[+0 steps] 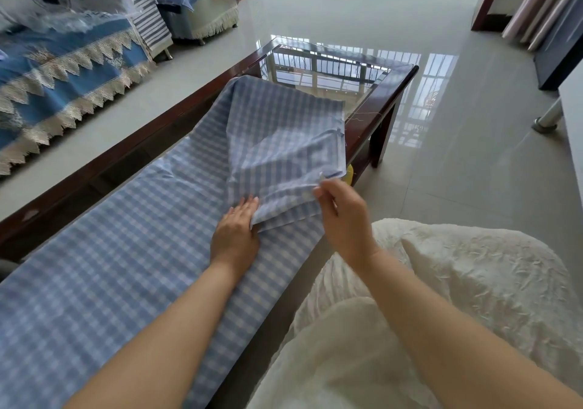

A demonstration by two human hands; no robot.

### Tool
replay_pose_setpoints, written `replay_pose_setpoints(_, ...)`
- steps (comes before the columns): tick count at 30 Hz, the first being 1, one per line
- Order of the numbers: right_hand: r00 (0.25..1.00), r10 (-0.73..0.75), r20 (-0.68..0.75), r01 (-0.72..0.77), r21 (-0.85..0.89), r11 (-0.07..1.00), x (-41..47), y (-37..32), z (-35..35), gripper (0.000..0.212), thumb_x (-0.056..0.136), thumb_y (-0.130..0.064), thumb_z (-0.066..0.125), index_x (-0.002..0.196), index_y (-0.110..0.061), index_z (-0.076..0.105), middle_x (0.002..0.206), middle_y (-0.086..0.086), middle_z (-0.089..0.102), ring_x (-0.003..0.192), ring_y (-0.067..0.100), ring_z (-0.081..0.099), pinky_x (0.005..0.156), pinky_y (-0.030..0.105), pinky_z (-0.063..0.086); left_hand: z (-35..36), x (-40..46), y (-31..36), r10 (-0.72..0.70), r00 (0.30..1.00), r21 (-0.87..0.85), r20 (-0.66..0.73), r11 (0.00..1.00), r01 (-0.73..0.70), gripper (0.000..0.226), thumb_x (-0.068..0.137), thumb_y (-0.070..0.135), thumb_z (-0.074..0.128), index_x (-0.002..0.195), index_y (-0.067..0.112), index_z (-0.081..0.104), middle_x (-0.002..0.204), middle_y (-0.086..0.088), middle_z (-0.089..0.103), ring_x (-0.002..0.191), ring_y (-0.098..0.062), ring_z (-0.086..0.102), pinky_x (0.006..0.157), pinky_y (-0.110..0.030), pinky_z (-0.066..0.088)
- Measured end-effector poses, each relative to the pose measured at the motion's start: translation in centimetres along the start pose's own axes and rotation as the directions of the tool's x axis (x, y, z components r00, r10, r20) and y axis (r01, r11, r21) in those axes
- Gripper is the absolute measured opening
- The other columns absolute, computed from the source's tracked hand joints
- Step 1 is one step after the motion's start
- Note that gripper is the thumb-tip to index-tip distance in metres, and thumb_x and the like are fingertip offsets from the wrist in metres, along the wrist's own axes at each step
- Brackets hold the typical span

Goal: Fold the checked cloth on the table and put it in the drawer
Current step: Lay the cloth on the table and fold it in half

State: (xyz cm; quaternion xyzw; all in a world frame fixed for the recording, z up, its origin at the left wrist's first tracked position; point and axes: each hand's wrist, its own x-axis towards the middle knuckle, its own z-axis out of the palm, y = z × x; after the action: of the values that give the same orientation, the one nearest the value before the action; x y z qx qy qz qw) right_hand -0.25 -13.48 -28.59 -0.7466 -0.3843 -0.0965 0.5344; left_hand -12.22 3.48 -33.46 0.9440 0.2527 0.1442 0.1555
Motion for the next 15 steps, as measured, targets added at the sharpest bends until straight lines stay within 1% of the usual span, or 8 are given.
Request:
replay_pose_setpoints(3,0.952,0.286,0.111,-0.284,-0.033,0.958,0.7,1.6,-1.8,0.029,0.097,-0.024,0.046,0.069,-0.016,0.044,0.062,-0.004,0.047,0.058,0.016,0.044,0.058,0.035,0.04,-0.1,0.0,0.4,0.048,0.999,0.042,0.02,0.998,-0.049,0.056,0.09,-0.003,0.043,0.144,0.012,0.037,0.152,-0.005,0.035,0.142,-0.019,0.03,0.118,-0.03,0.017)
replay_pose_setpoints(5,0.829,0.541,0.143,-0.543,-0.03,0.839,0.3,2.0,-2.1,0.032,0.098,-0.03,0.045,0.074,-0.01,0.052,0.068,0.001,0.052,0.062,0.017,0.047,0.061,0.036,0.039,-0.1,0.0,0.5,0.052,0.998,0.06,0.026,0.997,-0.054,0.055,0.091,-0.001,0.041,0.144,0.013,0.038,0.152,-0.005,0.035,0.142,-0.019,0.03,0.118,-0.031,0.017)
replay_pose_setpoints(7,0.708,0.697,0.114,-0.704,0.029,0.71,0.3,2.2,-1.6,0.041,0.095,-0.042,0.046,0.082,-0.006,0.057,0.084,0.008,0.058,0.071,0.018,0.052,0.066,0.034,0.044,-0.2,0.0,0.5,0.058,0.998,0.071,0.026,0.996,-0.06,0.052,0.092,0.002,0.042,0.143,0.013,0.041,0.15,-0.006,0.039,0.141,-0.021,0.034,0.118,-0.034,0.021)
replay_pose_setpoints(9,0.49,0.847,0.205,-0.869,0.187,0.458,0.7,1.4,-1.2,0.065,0.075,-0.071,0.054,0.1,-0.011,0.059,0.111,0.007,0.056,0.094,0.021,0.058,0.08,0.039,0.053,-0.3,-0.1,0.4,0.085,0.996,0.073,-0.005,0.994,-0.084,0.048,0.091,0.003,0.046,0.139,0.013,0.047,0.143,-0.007,0.048,0.135,-0.025,0.043,0.115,-0.04,0.028)
replay_pose_setpoints(11,0.272,0.859,0.435,-0.917,0.389,0.093,1.5,0.9,-1.1,0.093,0.05,-0.081,0.066,0.118,-0.018,0.054,0.121,0.006,0.056,0.107,0.027,0.058,0.085,0.049,0.054,-0.4,-0.4,0.6,0.135,0.989,0.11,-0.06,0.986,-0.128,0.043,0.087,0.007,0.05,0.13,0.014,0.056,0.134,-0.008,0.058,0.126,-0.029,0.052,0.109,-0.05,0.031)
replay_pose_setpoints(12,0.245,0.819,0.519,-0.881,0.472,-0.036,2.0,0.9,-1.3,0.086,0.056,-0.073,0.071,0.121,-0.019,0.053,0.119,0.007,0.059,0.105,0.028,0.06,0.08,0.048,0.056,-0.5,-0.5,0.8,0.147,0.986,0.136,-0.077,0.981,-0.136,0.042,0.085,0.008,0.052,0.125,0.016,0.06,0.13,-0.007,0.061,0.124,-0.029,0.054,0.107,-0.055,0.03)
replay_pose_setpoints(13,0.246,0.804,0.541,-0.852,0.517,-0.086,2.7,0.7,-1.7,0.071,0.067,-0.062,0.072,0.121,-0.019,0.054,0.117,0.008,0.061,0.1,0.028,0.063,0.074,0.044,0.058,-0.6,-0.6,0.9,0.148,0.985,0.154,-0.086,0.979,-0.133,0.041,0.083,0.007,0.056,0.122,0.017,0.062,0.128,-0.007,0.062,0.124,-0.029,0.055,0.106,-0.06,0.027)
replay_pose_setpoints(15,0.232,0.841,0.489,-0.869,0.493,-0.048,4.1,1.1,-2.2,0.056,0.078,-0.046,0.071,0.126,-0.027,0.051,0.119,0.009,0.061,0.094,0.026,0.066,0.068,0.037,0.058,-0.9,-0.9,1.3,0.121,0.99,0.162,-0.067,0.981,-0.109,0.045,0.079,0.003,0.064,0.121,0.019,0.063,0.128,-0.006,0.062,0.124,-0.03,0.053,0.105,-0.064,0.023)
